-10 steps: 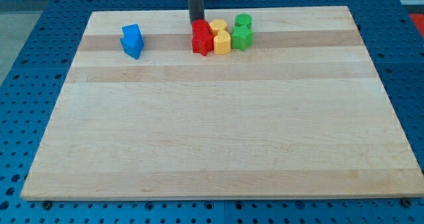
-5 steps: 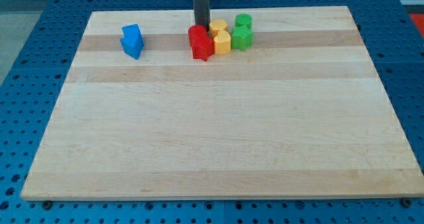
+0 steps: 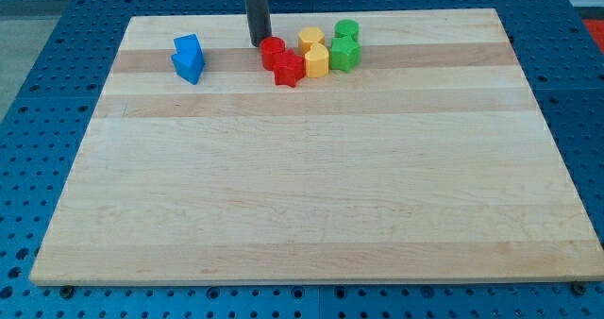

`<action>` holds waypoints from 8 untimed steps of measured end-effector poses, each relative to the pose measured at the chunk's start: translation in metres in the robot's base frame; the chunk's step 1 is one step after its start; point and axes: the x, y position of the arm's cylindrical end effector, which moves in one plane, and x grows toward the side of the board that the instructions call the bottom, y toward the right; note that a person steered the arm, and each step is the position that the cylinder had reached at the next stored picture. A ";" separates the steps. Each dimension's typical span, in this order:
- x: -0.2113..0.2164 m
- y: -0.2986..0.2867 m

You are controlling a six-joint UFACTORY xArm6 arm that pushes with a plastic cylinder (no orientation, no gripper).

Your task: Push the red circle and red star slightly down

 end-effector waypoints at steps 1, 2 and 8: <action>0.002 0.000; 0.006 0.000; 0.033 0.019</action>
